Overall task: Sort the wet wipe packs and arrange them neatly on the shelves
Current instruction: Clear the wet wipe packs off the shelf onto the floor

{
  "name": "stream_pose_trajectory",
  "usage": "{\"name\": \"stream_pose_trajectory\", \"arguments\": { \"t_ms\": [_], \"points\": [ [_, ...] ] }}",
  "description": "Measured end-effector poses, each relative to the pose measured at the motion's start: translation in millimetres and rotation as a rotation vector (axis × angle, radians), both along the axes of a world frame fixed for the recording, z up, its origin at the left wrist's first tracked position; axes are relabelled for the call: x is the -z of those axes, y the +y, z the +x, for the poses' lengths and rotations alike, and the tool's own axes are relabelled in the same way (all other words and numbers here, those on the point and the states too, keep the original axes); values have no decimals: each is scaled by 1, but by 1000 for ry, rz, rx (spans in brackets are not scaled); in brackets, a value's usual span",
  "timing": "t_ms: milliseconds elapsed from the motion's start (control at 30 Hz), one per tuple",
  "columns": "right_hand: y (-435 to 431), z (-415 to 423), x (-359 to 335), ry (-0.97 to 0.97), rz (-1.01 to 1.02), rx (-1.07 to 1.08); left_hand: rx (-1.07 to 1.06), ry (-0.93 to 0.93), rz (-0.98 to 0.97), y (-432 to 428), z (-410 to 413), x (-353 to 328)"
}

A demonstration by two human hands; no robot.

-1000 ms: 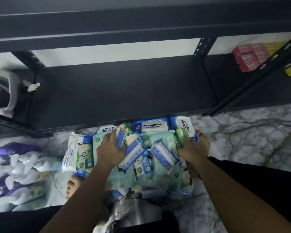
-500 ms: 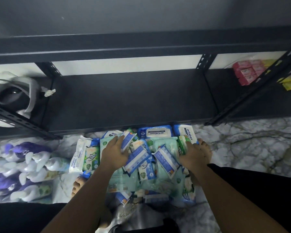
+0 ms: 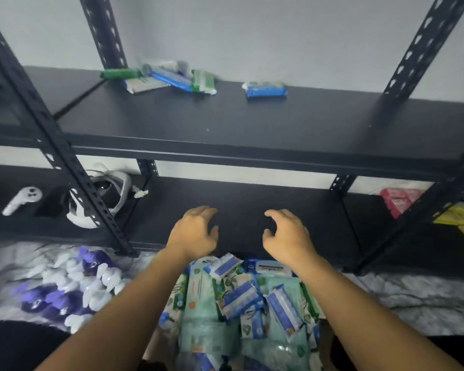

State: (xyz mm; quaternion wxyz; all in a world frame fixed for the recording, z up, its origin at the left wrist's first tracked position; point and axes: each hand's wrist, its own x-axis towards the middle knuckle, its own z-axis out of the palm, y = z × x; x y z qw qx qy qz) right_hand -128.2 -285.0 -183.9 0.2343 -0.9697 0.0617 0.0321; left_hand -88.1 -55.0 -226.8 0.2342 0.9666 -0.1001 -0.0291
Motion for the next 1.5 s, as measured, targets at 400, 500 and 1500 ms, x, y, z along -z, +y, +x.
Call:
{"name": "stream_pose_trajectory", "arguments": {
  "t_ms": [400,500,1500],
  "points": [
    [65,77,-182,-385,-5,-266,46,-405,119,57,51,-211],
    [64,108,-196,-381,-37,-261,50,-426,150,62,80,-230],
    [52,348,-187,-300,143,95,53,-229,648,66,311,-226]
  ]
}}
